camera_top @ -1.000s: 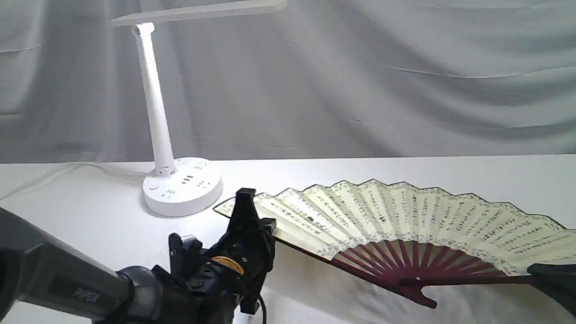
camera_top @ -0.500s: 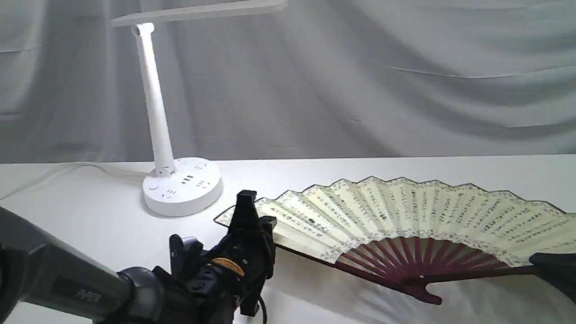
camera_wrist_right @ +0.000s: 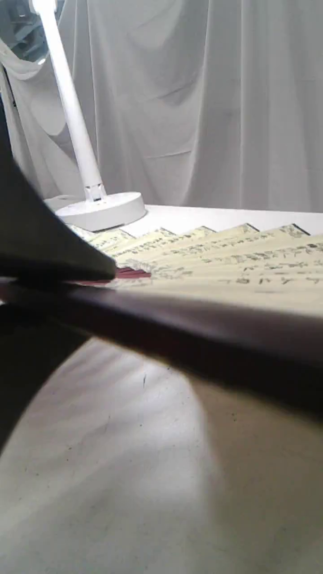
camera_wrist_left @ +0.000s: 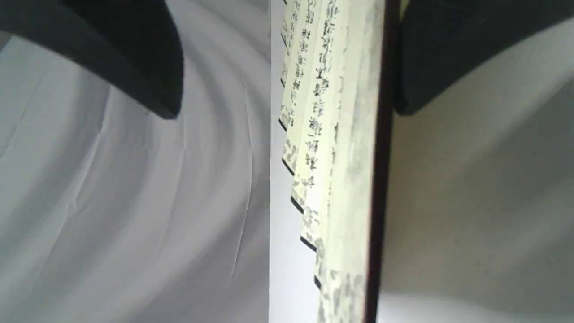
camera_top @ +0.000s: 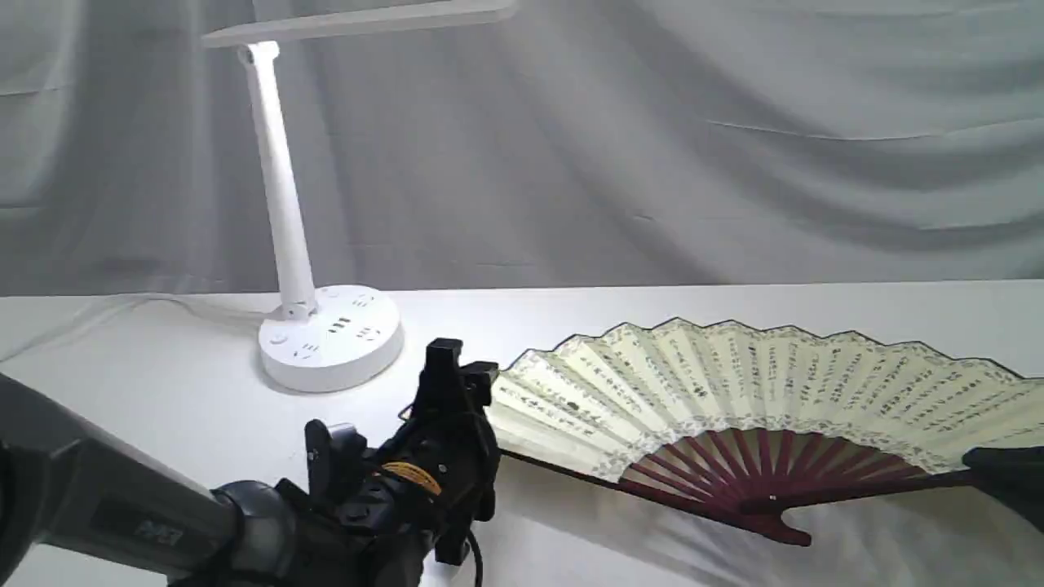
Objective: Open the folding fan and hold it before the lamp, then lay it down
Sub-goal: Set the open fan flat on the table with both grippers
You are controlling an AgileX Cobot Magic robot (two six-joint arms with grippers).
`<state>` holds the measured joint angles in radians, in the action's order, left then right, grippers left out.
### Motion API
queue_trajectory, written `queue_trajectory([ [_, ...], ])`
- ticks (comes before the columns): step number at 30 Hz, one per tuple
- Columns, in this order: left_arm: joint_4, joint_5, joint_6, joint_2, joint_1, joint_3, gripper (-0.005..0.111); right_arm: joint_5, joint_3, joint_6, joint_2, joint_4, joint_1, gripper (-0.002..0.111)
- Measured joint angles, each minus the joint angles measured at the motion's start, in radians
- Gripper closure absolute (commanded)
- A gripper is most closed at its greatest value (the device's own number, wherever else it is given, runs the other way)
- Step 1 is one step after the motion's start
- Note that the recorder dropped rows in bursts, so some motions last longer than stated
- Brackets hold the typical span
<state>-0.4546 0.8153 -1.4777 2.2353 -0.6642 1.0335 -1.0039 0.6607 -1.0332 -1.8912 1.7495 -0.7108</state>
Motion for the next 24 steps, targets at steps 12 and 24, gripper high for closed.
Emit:
queue_trajectory([
  [12,0.174,-0.033,-0.112,0.000,0.025,0.002,0.030,0.006,0.108,0.091,-0.002,-0.005,0.001,0.108],
  [24,0.488,0.014,-0.320,0.000,0.115,0.002,0.031,0.119,0.116,0.093,-0.002,-0.004,0.011,0.103],
])
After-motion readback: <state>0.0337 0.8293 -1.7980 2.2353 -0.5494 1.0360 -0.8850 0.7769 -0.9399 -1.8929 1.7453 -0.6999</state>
